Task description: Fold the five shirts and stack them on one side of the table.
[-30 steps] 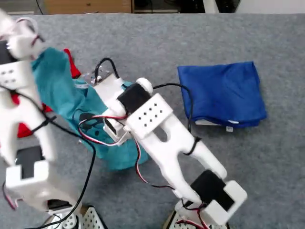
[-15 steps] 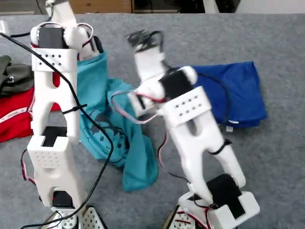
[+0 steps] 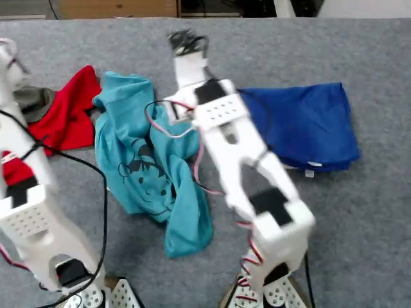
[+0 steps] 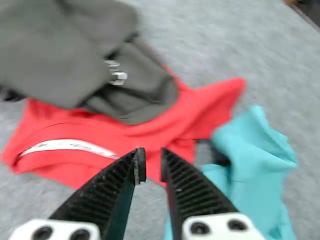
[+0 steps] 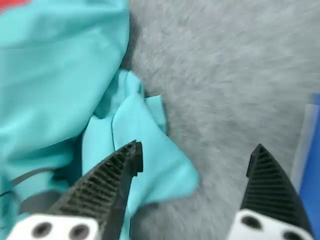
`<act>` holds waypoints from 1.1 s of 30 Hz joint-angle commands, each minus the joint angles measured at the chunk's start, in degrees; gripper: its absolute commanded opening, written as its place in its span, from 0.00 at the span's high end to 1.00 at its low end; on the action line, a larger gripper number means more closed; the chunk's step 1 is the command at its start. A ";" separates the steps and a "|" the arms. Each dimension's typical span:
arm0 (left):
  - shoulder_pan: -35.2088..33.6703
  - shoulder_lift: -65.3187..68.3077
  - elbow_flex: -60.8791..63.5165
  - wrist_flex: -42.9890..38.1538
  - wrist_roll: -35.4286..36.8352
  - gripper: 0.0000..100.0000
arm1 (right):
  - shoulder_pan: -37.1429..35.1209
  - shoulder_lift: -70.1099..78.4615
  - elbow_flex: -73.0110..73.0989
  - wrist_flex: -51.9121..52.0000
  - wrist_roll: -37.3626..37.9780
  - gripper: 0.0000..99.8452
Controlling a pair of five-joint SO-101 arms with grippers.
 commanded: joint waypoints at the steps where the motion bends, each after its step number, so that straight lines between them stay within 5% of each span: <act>1: -1.67 -1.19 7.30 0.70 -0.35 0.96 | -2.24 9.71 -10.15 -1.32 -0.53 0.67; 7: 0.35 -2.24 26.20 0.70 -0.62 0.98 | -2.24 27.21 -31.25 10.73 -0.35 0.68; 12: 3.96 -12.79 39.21 -0.44 -3.34 0.98 | -2.07 36.97 -51.21 26.29 2.46 0.95; 20: 6.07 -31.69 74.99 -23.74 -3.34 0.98 | 2.68 48.31 -76.18 43.69 3.60 1.00; 26: 5.80 -30.99 81.76 -26.73 -3.25 0.97 | 11.30 42.51 -66.59 43.52 4.48 1.00; 33: 6.15 -26.15 81.14 -26.64 -3.08 0.88 | 17.80 19.12 -39.69 43.25 8.18 1.00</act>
